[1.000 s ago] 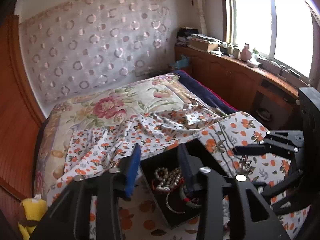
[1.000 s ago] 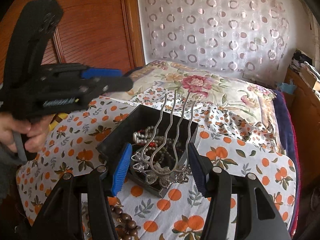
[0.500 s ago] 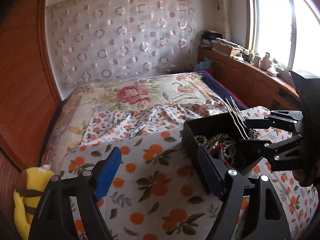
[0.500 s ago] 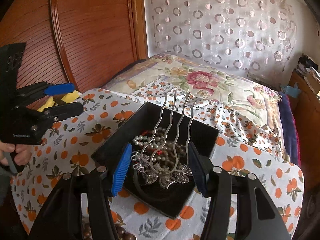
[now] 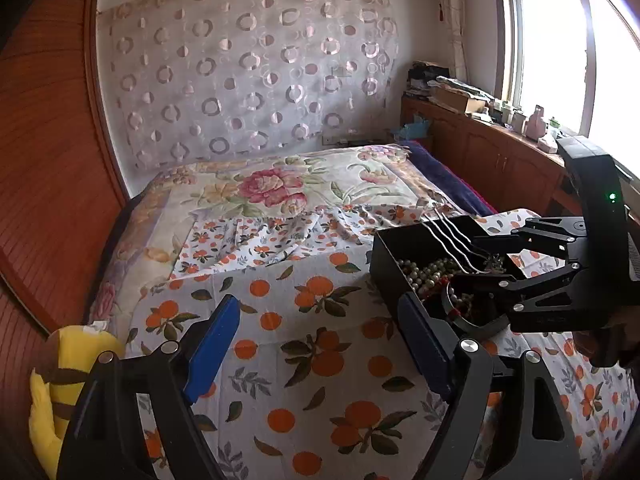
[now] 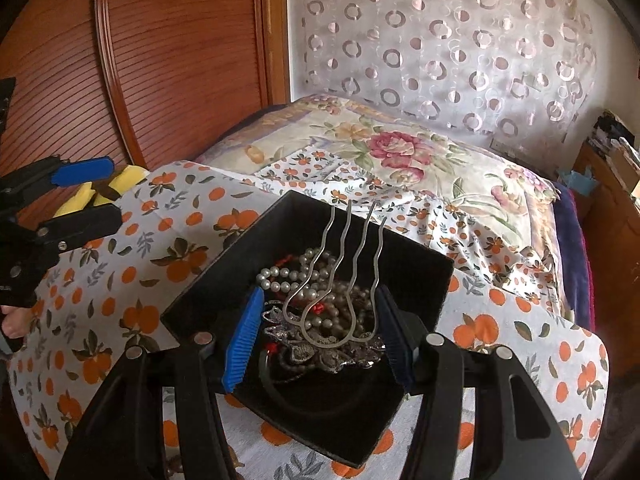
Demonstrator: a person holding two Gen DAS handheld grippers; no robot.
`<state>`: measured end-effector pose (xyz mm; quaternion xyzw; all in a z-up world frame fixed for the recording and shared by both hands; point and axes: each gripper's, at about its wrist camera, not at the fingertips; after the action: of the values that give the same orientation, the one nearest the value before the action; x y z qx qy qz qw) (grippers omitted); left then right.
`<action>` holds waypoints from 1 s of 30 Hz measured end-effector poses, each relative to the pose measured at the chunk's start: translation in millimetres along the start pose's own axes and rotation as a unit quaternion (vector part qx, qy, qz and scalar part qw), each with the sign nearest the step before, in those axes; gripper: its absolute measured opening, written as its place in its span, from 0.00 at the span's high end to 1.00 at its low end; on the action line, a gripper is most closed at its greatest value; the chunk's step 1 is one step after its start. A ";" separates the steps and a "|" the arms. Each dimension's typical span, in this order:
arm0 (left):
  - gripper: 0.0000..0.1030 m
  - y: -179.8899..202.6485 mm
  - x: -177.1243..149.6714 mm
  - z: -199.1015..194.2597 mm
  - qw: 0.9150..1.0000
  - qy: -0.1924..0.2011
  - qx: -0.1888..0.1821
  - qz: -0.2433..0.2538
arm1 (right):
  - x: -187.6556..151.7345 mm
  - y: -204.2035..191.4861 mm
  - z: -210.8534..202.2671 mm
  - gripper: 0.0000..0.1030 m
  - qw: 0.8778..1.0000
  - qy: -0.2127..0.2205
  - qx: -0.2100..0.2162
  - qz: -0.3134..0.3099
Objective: Organize jewelry
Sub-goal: 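Lower the pearl necklace into the box with the left gripper while the right drops the hairpin in, then grasp the dark wooden bead bracelet with the right gripper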
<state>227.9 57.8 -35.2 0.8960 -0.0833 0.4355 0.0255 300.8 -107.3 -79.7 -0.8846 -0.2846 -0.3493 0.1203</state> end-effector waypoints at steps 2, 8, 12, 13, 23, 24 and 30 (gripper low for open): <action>0.24 1.8 -1.8 -2.0 1.000 -0.001 -0.002 -0.001 | -0.4 -0.3 -0.5 0.42 1.000 0.000 -0.005 -0.003; 0.24 4.7 -10.3 -9.6 1.000 -0.004 -0.004 -0.001 | 1.9 -1.8 -10.2 0.32 1.000 0.012 -0.011 -0.003; 0.22 10.3 -20.2 -19.6 1.000 -0.005 -0.012 -0.003 | -5.1 -2.2 -32.8 0.32 1.000 0.029 -0.011 0.001; 0.21 12.2 -23.2 -21.7 1.000 -0.005 -0.014 -0.003 | -10.2 -3.6 -43.2 0.32 0.999 0.038 -0.010 0.002; 0.20 42.8 -65.8 -51.6 0.999 -0.012 -0.040 -0.010 | -72.8 -25.5 -95.1 0.51 0.999 0.040 0.016 -0.004; 0.20 43.9 -68.0 -52.4 0.999 -0.014 -0.041 -0.009 | -79.0 -26.6 -94.7 0.52 0.999 0.035 0.014 -0.007; 0.20 58.9 -92.1 -64.8 0.999 -0.024 -0.045 -0.007 | -110.7 -23.0 -89.3 0.70 1.000 0.002 0.001 0.005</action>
<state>111.6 19.2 -68.8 0.9045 -0.0971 0.4099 0.0672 172.5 -171.8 -90.5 -0.8853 -0.2806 -0.3498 0.1232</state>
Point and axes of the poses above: each gripper's, at about its wrist camera, not at the fingertips, and z roughly the way its jaws point, y to its right, x to its top
